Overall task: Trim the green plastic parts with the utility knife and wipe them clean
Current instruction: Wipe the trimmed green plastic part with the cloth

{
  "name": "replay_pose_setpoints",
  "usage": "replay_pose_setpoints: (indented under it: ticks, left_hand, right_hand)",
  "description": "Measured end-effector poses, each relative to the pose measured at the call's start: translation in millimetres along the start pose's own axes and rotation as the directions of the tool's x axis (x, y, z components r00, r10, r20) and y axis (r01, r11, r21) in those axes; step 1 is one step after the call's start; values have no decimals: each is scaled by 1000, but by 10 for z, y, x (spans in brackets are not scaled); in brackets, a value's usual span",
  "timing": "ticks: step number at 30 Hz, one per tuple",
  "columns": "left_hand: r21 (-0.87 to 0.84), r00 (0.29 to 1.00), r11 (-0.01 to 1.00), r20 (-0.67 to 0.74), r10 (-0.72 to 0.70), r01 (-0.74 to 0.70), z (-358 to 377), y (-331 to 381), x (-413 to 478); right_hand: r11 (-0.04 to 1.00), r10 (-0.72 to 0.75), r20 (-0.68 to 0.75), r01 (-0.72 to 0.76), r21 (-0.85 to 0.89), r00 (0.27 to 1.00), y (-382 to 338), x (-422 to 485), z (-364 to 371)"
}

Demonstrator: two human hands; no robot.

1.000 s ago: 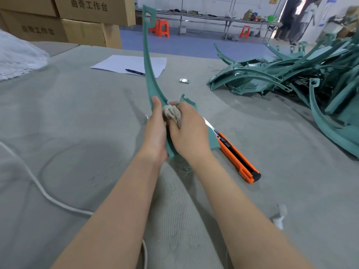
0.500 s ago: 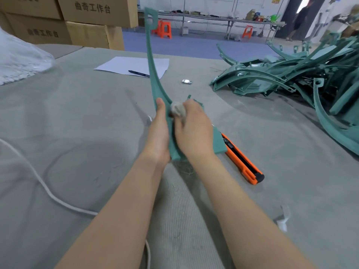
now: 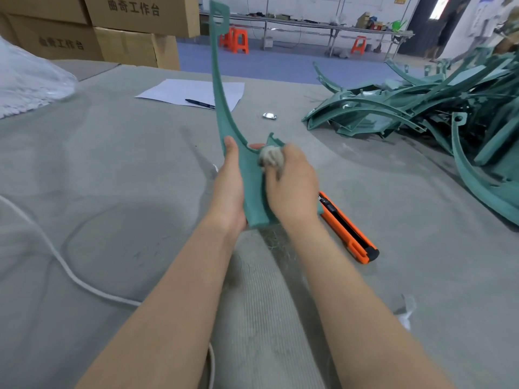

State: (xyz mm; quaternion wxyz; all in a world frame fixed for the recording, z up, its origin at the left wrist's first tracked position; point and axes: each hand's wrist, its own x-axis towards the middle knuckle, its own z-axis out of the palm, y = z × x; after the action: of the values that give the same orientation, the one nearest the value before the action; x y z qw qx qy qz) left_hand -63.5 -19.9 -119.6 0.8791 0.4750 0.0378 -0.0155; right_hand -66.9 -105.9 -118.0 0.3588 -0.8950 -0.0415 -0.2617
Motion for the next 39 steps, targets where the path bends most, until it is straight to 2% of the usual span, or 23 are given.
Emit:
replay_pose_setpoints:
  ticks: [3, 5, 7, 10, 15, 23, 29, 35, 37, 39]
  left_hand:
    - [75, 999, 996, -2, 40, -39, -15, 21, -9]
    - [109, 998, 992, 39, 55, -59, -34, 54, -12]
    - [104, 995, 992, 74, 65, -73, -45, 98, -15]
    - [49, 992, 996, 105, 63, -69, -77, 137, -18]
    - [0, 995, 999, 91, 43, -44, -152, 136, -3]
    - [-11, 994, 999, 103, 34, -33, -119, 88, 32]
    - [-58, 988, 997, 151, -32, 42, -130, 47, 37]
    - [-237, 992, 971, 128, 6, 24, -170, 79, 60]
    - [-248, 993, 969, 118, 14, 16, -162, 100, 76]
    - [-215, 995, 976, 91, 28, -8, -145, 114, 85]
  right_hand:
    - [971, 236, -23, -237, -18, 971, 323, 99, -123]
    - [927, 361, -50, -352, 128, 931, 466, 134, -203]
    - [876, 427, -99, -385, 290, 899, 521, 170, -269]
    - [815, 458, -162, -340, 469, 874, 476, 220, -343]
    - [807, 379, -242, -191, 560, 893, 300, 203, -405]
    - [891, 186, -191, -84, 446, 964, -5, 53, -280]
    - [929, -83, -48, 95, 358, 995, -231, -119, -107]
    - [924, -362, 120, 339, 178, 924, -237, -204, 31]
    - [923, -376, 64, 368, 110, 924, -200, -178, 42]
    - [962, -272, 6, 272, 37, 962, -122, -124, 21]
